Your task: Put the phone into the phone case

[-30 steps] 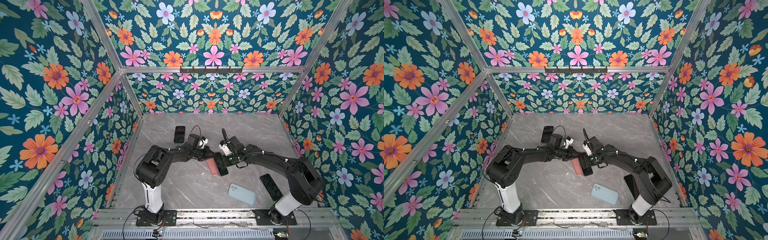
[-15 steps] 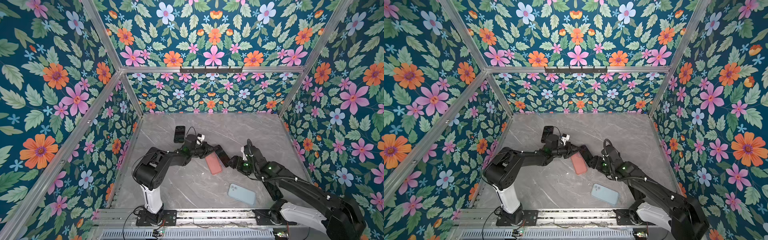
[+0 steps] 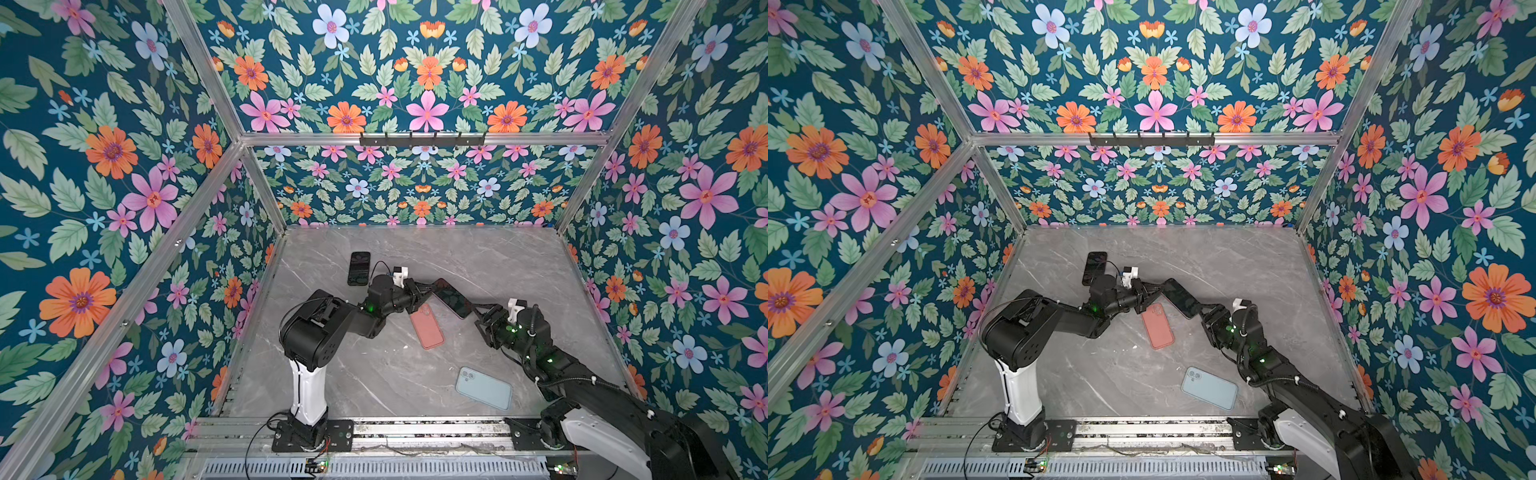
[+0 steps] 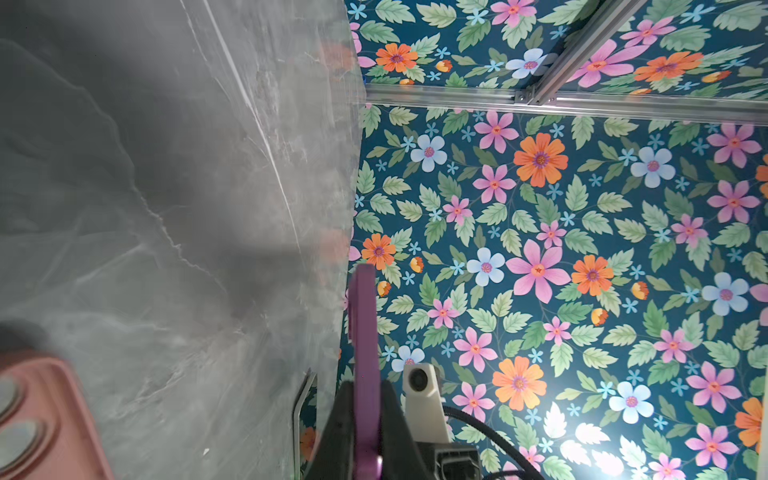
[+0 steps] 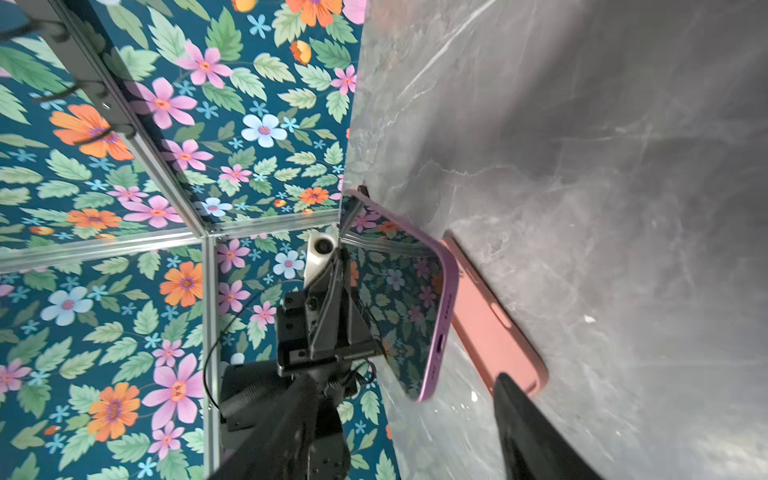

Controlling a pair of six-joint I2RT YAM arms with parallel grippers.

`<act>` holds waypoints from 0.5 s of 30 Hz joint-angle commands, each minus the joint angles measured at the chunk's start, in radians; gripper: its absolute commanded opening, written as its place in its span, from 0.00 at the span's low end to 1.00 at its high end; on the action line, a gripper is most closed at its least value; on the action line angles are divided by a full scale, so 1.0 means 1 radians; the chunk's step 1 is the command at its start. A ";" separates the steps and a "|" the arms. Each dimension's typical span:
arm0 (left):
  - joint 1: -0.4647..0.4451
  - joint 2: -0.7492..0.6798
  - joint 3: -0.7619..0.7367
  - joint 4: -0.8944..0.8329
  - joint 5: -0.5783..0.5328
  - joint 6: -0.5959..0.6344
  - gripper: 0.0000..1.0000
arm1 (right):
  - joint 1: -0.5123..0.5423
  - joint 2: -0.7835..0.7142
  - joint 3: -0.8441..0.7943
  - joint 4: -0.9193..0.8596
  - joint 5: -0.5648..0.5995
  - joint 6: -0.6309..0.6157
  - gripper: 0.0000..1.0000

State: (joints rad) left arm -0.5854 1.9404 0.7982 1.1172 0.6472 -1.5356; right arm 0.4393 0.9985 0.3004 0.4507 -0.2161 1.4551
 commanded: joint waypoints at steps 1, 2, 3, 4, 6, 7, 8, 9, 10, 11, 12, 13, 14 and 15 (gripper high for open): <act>-0.002 -0.004 -0.002 0.125 0.000 -0.047 0.00 | -0.013 0.056 -0.009 0.278 -0.078 0.059 0.66; -0.002 -0.006 -0.003 0.124 0.000 -0.045 0.00 | -0.012 0.064 -0.013 0.288 -0.077 0.055 0.65; -0.002 -0.009 -0.003 0.122 0.000 -0.042 0.00 | -0.013 0.068 -0.019 0.297 -0.071 0.048 0.64; -0.002 -0.007 -0.004 0.122 0.001 -0.043 0.00 | -0.017 0.070 -0.022 0.307 -0.068 0.039 0.63; -0.002 -0.004 -0.007 0.131 0.004 -0.046 0.00 | -0.025 0.070 -0.023 0.310 -0.068 0.022 0.60; -0.002 -0.003 -0.010 0.142 0.002 -0.052 0.00 | -0.028 0.071 -0.023 0.315 -0.068 0.013 0.58; -0.002 -0.001 -0.013 0.153 0.002 -0.059 0.00 | -0.029 0.074 -0.023 0.321 -0.069 0.004 0.56; -0.002 0.002 -0.014 0.167 0.002 -0.065 0.00 | -0.029 0.077 -0.021 0.322 -0.070 -0.002 0.55; -0.002 0.003 -0.016 0.175 0.001 -0.071 0.00 | -0.029 0.084 -0.021 0.326 -0.072 -0.007 0.52; -0.002 0.005 -0.017 0.183 0.000 -0.074 0.00 | -0.028 0.091 -0.021 0.337 -0.075 -0.010 0.51; -0.002 0.006 -0.019 0.192 0.000 -0.080 0.00 | -0.029 0.101 -0.023 0.345 -0.077 -0.012 0.49; -0.002 0.008 -0.020 0.202 0.002 -0.085 0.00 | -0.028 0.111 -0.023 0.351 -0.082 -0.013 0.48; -0.002 0.009 -0.020 0.207 0.002 -0.090 0.00 | -0.029 0.122 -0.023 0.359 -0.087 -0.015 0.48; -0.002 0.010 -0.022 0.216 0.002 -0.095 0.00 | -0.028 0.137 -0.023 0.374 -0.090 -0.016 0.47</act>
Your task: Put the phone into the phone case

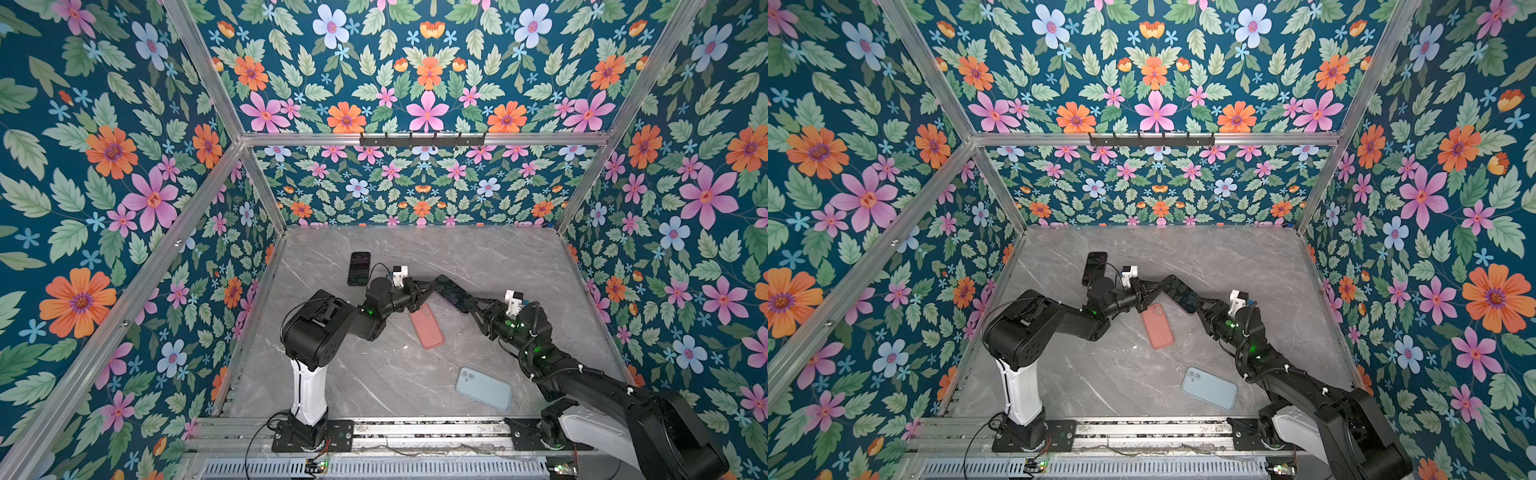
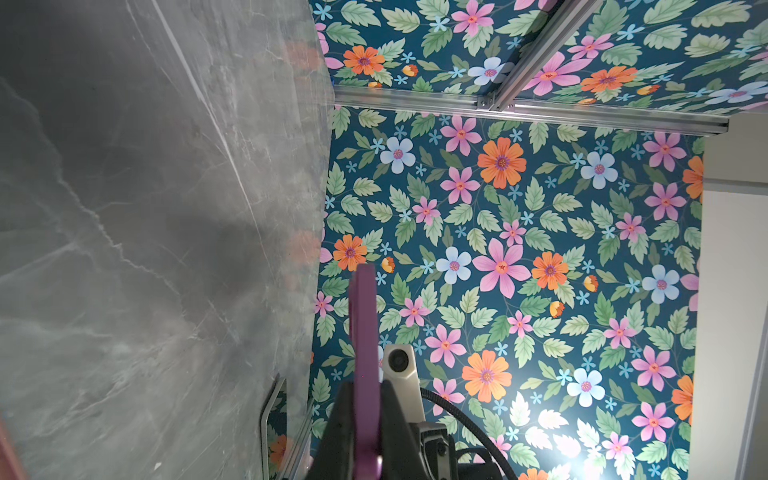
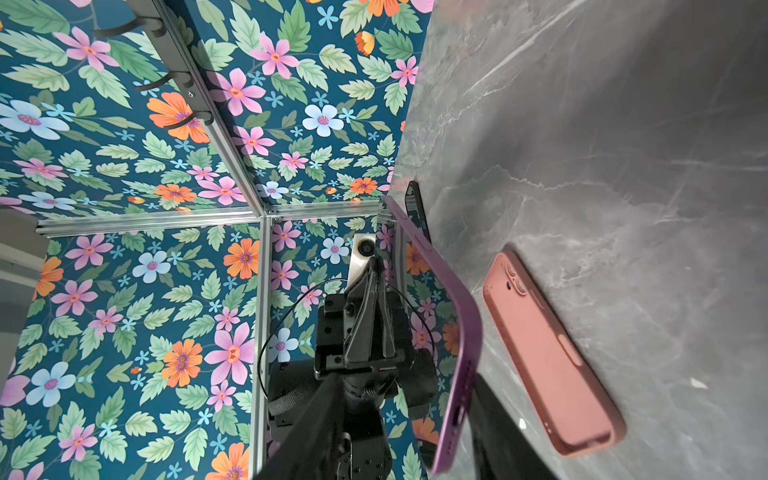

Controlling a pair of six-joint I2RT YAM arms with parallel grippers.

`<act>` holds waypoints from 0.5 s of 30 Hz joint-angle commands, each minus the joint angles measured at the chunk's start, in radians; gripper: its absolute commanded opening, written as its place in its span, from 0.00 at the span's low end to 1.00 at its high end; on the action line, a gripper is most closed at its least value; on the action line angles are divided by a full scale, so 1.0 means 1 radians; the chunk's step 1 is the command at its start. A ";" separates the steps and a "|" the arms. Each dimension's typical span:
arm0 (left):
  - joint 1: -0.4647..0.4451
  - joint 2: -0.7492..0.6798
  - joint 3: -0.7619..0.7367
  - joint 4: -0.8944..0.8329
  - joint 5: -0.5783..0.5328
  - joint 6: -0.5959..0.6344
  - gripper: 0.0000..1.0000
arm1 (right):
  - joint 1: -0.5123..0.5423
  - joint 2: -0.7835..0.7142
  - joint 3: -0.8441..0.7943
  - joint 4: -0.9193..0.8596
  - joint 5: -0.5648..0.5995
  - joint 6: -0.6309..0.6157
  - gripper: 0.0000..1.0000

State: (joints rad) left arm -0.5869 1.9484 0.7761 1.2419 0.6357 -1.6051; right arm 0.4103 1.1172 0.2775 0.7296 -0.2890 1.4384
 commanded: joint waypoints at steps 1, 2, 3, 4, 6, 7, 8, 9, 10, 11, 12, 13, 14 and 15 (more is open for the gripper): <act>-0.001 0.001 0.000 0.096 0.015 -0.029 0.00 | 0.000 0.033 0.002 0.115 -0.022 0.002 0.45; -0.001 0.001 0.000 0.099 0.016 -0.033 0.00 | 0.001 0.046 0.003 0.131 -0.025 0.003 0.43; 0.000 0.000 0.001 0.101 0.017 -0.032 0.00 | 0.001 0.059 0.005 0.143 -0.028 0.004 0.40; 0.001 -0.002 0.001 0.101 0.018 -0.033 0.00 | 0.001 0.068 0.009 0.152 -0.029 0.005 0.36; 0.001 -0.006 -0.003 0.101 0.018 -0.032 0.00 | 0.001 0.078 0.015 0.154 -0.032 0.007 0.28; 0.001 -0.009 -0.006 0.100 0.016 -0.031 0.00 | 0.001 0.078 0.016 0.153 -0.030 0.005 0.26; 0.002 -0.012 -0.007 0.099 0.016 -0.029 0.00 | 0.000 0.074 0.016 0.148 -0.029 0.006 0.23; 0.002 -0.014 -0.008 0.097 0.016 -0.027 0.00 | 0.000 0.068 0.015 0.139 -0.025 0.005 0.19; 0.004 -0.014 -0.010 0.097 0.016 -0.026 0.00 | 0.001 0.060 0.012 0.129 -0.022 0.002 0.17; 0.005 -0.014 -0.011 0.098 0.015 -0.026 0.00 | 0.001 0.052 0.011 0.117 -0.020 -0.001 0.16; 0.005 -0.013 -0.012 0.098 0.015 -0.026 0.00 | 0.001 0.038 0.009 0.104 -0.015 -0.005 0.15; 0.004 -0.011 -0.011 0.098 0.015 -0.026 0.00 | 0.001 0.026 0.008 0.089 -0.011 -0.008 0.13; 0.005 -0.009 -0.010 0.099 0.015 -0.026 0.00 | 0.000 0.015 0.010 0.078 -0.009 -0.013 0.13; 0.004 -0.008 -0.009 0.100 0.015 -0.026 0.00 | 0.000 0.003 0.011 0.062 -0.006 -0.018 0.11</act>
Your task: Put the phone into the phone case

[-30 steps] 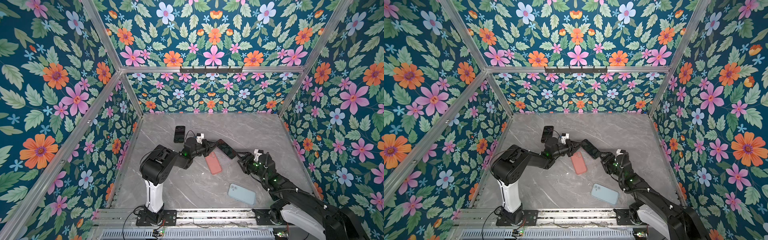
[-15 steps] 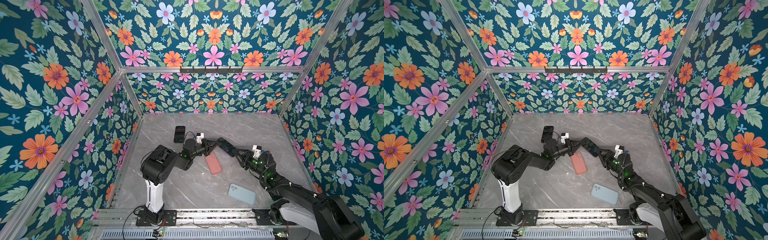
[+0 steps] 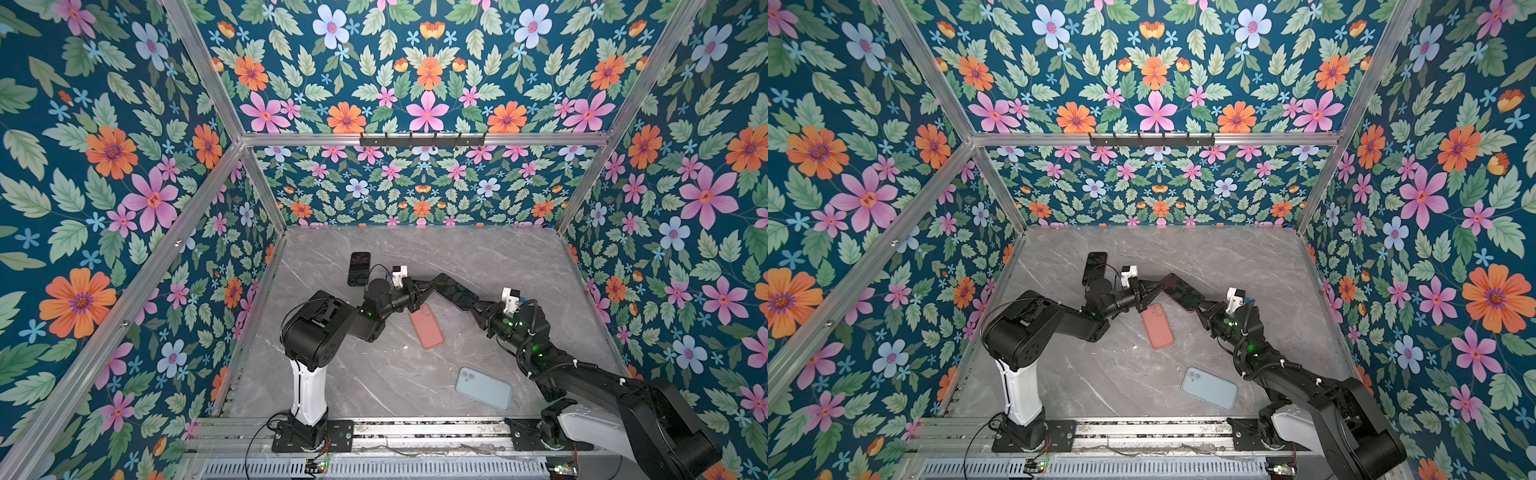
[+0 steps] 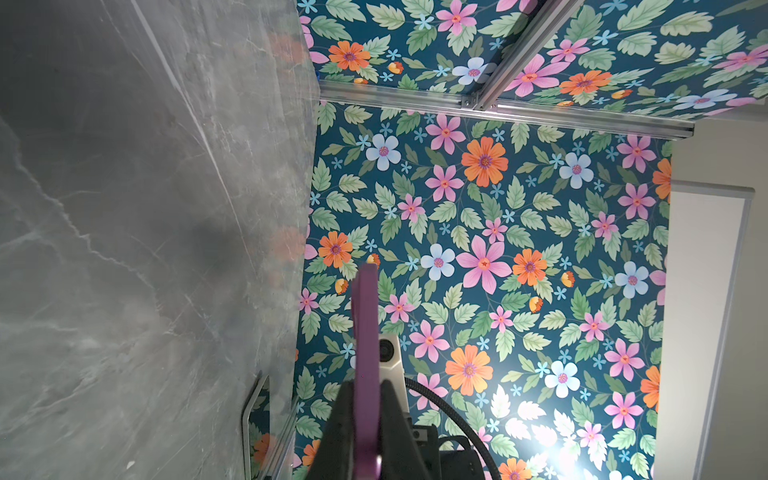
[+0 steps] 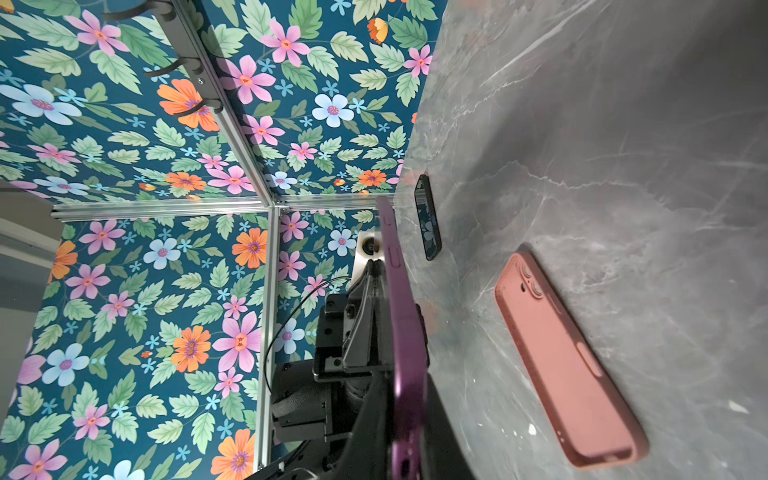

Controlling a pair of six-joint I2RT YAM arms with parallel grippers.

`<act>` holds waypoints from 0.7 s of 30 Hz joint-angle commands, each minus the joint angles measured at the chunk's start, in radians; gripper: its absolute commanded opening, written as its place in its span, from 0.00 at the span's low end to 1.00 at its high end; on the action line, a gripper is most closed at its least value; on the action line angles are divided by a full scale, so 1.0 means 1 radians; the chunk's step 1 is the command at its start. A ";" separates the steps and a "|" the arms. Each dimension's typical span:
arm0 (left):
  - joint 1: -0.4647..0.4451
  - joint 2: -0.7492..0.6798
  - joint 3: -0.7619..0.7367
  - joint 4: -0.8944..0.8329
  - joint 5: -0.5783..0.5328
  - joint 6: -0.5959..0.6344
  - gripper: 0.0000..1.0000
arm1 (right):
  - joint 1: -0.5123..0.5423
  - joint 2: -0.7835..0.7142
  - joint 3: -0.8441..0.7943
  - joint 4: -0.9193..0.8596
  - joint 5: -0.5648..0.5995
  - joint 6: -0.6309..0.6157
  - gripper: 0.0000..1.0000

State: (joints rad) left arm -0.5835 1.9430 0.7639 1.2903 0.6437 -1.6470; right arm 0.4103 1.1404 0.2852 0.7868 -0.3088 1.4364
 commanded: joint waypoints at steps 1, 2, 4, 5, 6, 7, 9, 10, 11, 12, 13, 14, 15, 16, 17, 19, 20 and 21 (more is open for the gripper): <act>0.001 -0.001 0.005 0.052 0.007 0.016 0.00 | 0.000 -0.031 0.007 -0.008 0.014 -0.019 0.10; -0.001 -0.001 0.006 0.049 0.007 0.016 0.00 | 0.000 -0.039 0.009 -0.018 0.014 -0.025 0.08; -0.003 -0.003 0.009 0.046 0.007 0.023 0.05 | 0.000 -0.052 0.017 -0.039 0.011 -0.031 0.05; -0.004 -0.004 0.009 0.041 0.006 0.026 0.12 | 0.001 -0.056 0.019 -0.045 0.008 -0.032 0.03; -0.006 -0.008 0.010 0.036 0.006 0.031 0.20 | 0.001 -0.056 0.022 -0.050 0.005 -0.034 0.02; -0.007 -0.013 0.010 0.026 0.007 0.038 0.27 | 0.001 -0.055 0.025 -0.051 0.002 -0.033 0.01; -0.006 -0.028 0.010 -0.009 0.011 0.063 0.38 | 0.000 -0.058 0.030 -0.059 -0.002 -0.032 0.00; -0.006 -0.039 0.009 -0.038 0.016 0.082 0.43 | 0.001 -0.060 0.039 -0.079 -0.004 -0.036 0.00; -0.004 -0.051 0.011 -0.071 0.021 0.104 0.46 | 0.000 -0.063 0.051 -0.108 -0.008 -0.043 0.00; -0.002 -0.068 0.011 -0.120 0.028 0.138 0.48 | 0.000 -0.065 0.068 -0.152 -0.015 -0.058 0.00; 0.002 -0.089 0.012 -0.181 0.030 0.178 0.50 | 0.001 -0.062 0.089 -0.200 -0.022 -0.076 0.00; 0.006 -0.111 0.013 -0.247 0.030 0.222 0.51 | 0.000 -0.057 0.104 -0.237 -0.029 -0.089 0.00; 0.009 -0.135 0.015 -0.338 0.027 0.281 0.52 | -0.001 -0.047 0.115 -0.258 -0.036 -0.097 0.00; 0.012 -0.158 0.022 -0.431 0.016 0.340 0.53 | -0.003 -0.032 0.119 -0.253 -0.047 -0.099 0.00; 0.013 -0.175 0.032 -0.506 0.005 0.390 0.53 | -0.007 -0.014 0.126 -0.249 -0.063 -0.100 0.00; 0.013 -0.196 0.072 -0.685 -0.023 0.496 0.53 | -0.018 0.036 0.144 -0.229 -0.106 -0.107 0.00; 0.013 -0.201 0.092 -0.750 -0.038 0.536 0.53 | -0.023 0.057 0.148 -0.218 -0.122 -0.109 0.00; 0.013 -0.209 0.117 -0.831 -0.059 0.583 0.55 | -0.026 0.079 0.153 -0.201 -0.135 -0.109 0.00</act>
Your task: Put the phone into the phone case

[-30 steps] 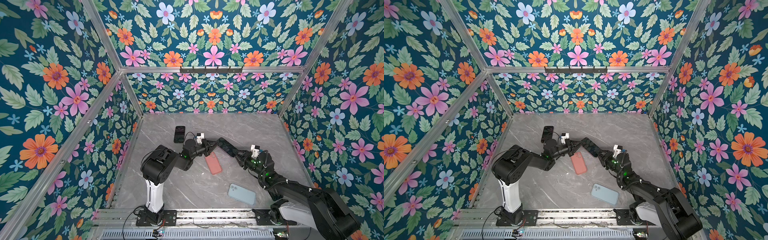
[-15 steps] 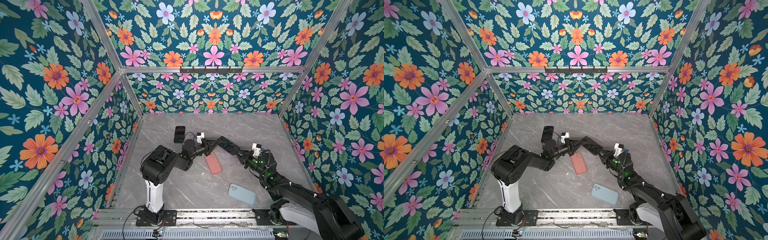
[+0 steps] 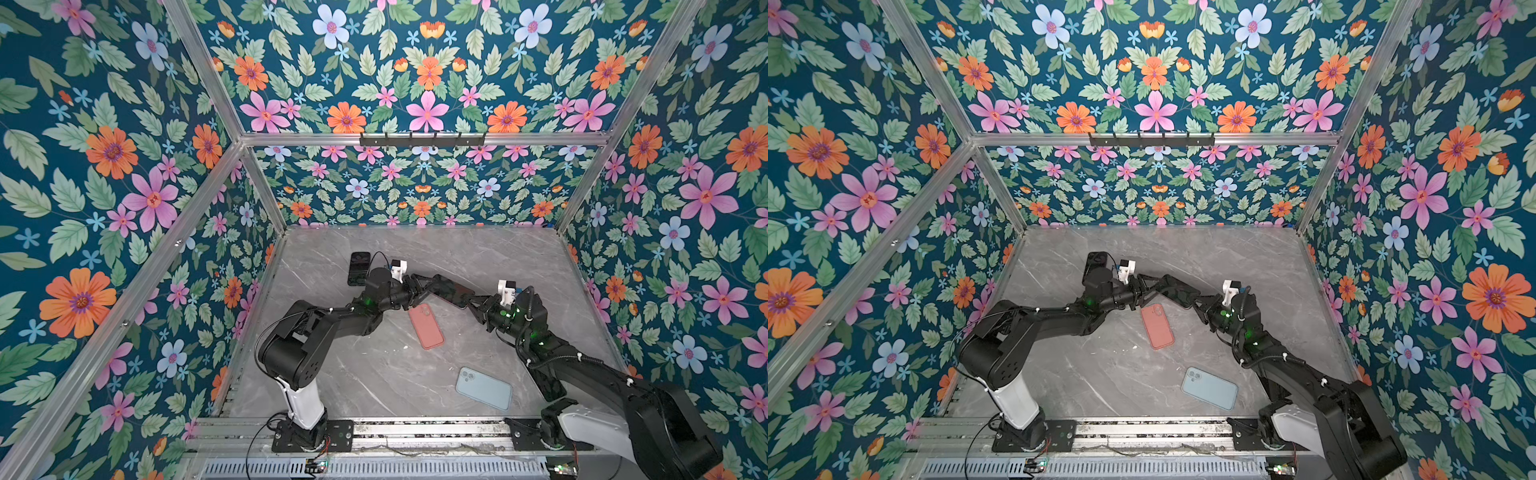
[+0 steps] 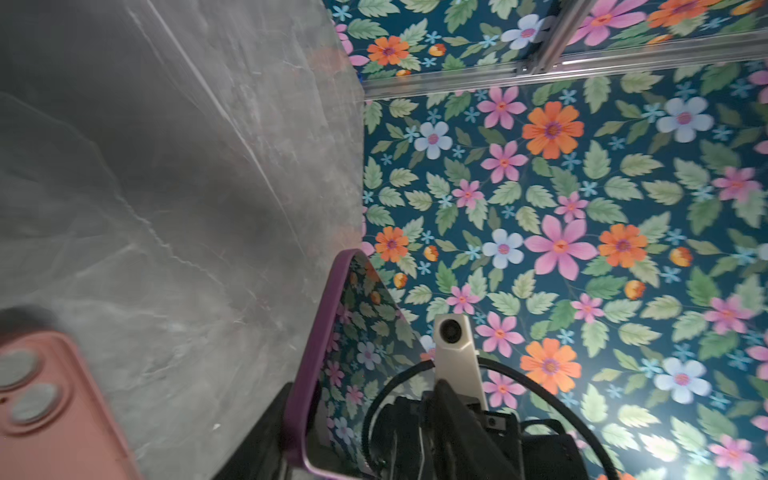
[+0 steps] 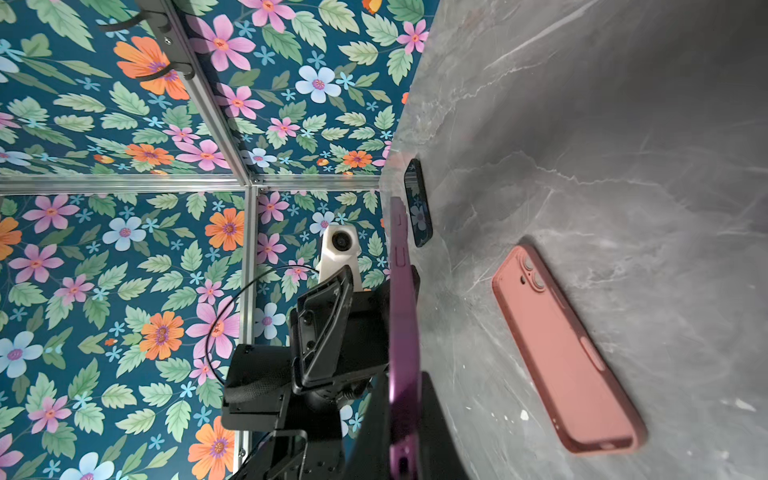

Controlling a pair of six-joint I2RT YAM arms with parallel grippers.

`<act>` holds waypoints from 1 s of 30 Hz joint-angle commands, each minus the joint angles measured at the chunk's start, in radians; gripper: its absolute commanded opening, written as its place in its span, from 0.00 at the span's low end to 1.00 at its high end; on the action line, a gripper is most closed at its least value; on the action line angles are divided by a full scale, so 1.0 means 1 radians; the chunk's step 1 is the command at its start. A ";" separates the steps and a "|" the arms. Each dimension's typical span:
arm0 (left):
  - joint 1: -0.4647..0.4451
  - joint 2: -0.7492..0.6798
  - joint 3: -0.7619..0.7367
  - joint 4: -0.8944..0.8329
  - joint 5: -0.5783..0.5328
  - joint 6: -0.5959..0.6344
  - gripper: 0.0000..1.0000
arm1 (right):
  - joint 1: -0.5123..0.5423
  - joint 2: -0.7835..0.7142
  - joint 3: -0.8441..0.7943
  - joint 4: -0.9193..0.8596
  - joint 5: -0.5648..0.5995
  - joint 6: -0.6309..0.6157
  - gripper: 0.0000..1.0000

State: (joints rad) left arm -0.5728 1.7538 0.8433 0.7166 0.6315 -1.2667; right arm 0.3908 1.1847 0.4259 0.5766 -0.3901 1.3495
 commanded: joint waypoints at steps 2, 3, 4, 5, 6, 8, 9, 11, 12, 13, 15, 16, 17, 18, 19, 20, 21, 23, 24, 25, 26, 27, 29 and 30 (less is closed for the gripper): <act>0.004 -0.023 0.105 -0.421 -0.080 0.300 0.59 | -0.007 0.073 0.027 0.011 -0.077 -0.037 0.00; 0.004 -0.020 0.145 -0.515 -0.101 0.355 0.61 | -0.008 0.091 0.034 0.009 -0.089 -0.044 0.00; 0.006 -0.012 0.187 -0.608 -0.124 0.407 0.64 | -0.008 0.104 0.041 0.005 -0.099 -0.056 0.00; 0.006 -0.002 0.222 -0.670 -0.142 0.446 0.66 | -0.009 0.112 0.049 -0.008 -0.107 -0.067 0.00; 0.008 0.015 0.266 -0.742 -0.162 0.494 0.67 | -0.011 0.121 0.058 -0.026 -0.117 -0.080 0.00; 0.008 0.050 0.341 -0.858 -0.184 0.569 0.70 | -0.022 0.132 0.067 -0.044 -0.133 -0.100 0.00; 0.008 0.069 0.375 -0.903 -0.182 0.602 0.73 | -0.030 0.133 0.070 -0.054 -0.142 -0.110 0.00; 0.006 0.104 0.436 -0.961 -0.159 0.644 0.74 | -0.036 0.135 0.078 -0.077 -0.150 -0.133 0.00; 0.002 0.119 0.460 -0.983 -0.158 0.658 0.74 | -0.037 0.137 0.087 -0.091 -0.153 -0.148 0.00; -0.001 0.131 0.482 -1.008 -0.160 0.675 0.74 | -0.038 0.137 0.098 -0.113 -0.157 -0.165 0.00; -0.001 0.149 0.527 -1.063 -0.181 0.714 0.75 | -0.037 0.143 0.108 -0.131 -0.161 -0.185 0.00; -0.001 0.162 0.550 -1.094 -0.189 0.738 0.75 | -0.038 0.148 0.110 -0.132 -0.162 -0.190 0.00; -0.002 0.172 0.568 -1.118 -0.191 0.757 0.75 | -0.038 0.152 0.112 -0.136 -0.163 -0.198 0.00; -0.005 0.185 0.586 -1.141 -0.191 0.775 0.75 | -0.039 0.160 0.119 -0.147 -0.168 -0.203 0.00; -0.008 0.196 0.601 -1.151 -0.191 0.785 0.75 | -0.040 0.171 0.125 -0.150 -0.175 -0.205 0.00; -0.012 0.203 0.609 -1.154 -0.190 0.792 0.75 | -0.042 0.181 0.129 -0.149 -0.184 -0.206 0.00; -0.015 0.210 0.622 -1.157 -0.195 0.797 0.75 | -0.044 0.191 0.129 -0.141 -0.193 -0.204 0.00; -0.018 0.222 0.642 -1.174 -0.211 0.812 0.75 | -0.052 0.203 0.129 -0.128 -0.208 -0.201 0.00; -0.017 0.229 0.651 -1.187 -0.218 0.823 0.75 | -0.055 0.206 0.130 -0.127 -0.214 -0.202 0.00; -0.018 0.237 0.665 -1.207 -0.229 0.839 0.76 | -0.055 0.206 0.129 -0.126 -0.216 -0.204 0.00; -0.018 0.246 0.679 -1.226 -0.235 0.854 0.75 | -0.056 0.204 0.129 -0.134 -0.217 -0.210 0.00; -0.019 0.254 0.691 -1.244 -0.244 0.874 0.74 | -0.056 0.201 0.132 -0.146 -0.215 -0.216 0.00; -0.026 0.275 0.712 -1.278 -0.274 0.896 0.73 | -0.058 0.195 0.134 -0.166 -0.213 -0.227 0.00; -0.028 0.284 0.719 -1.290 -0.276 0.905 0.74 | -0.062 0.193 0.134 -0.173 -0.213 -0.232 0.00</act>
State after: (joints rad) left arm -0.5968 2.0235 1.5463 -0.4973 0.3950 -0.4259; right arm 0.3321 1.3857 0.5545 0.3965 -0.5766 1.1374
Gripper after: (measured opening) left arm 0.735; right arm 0.090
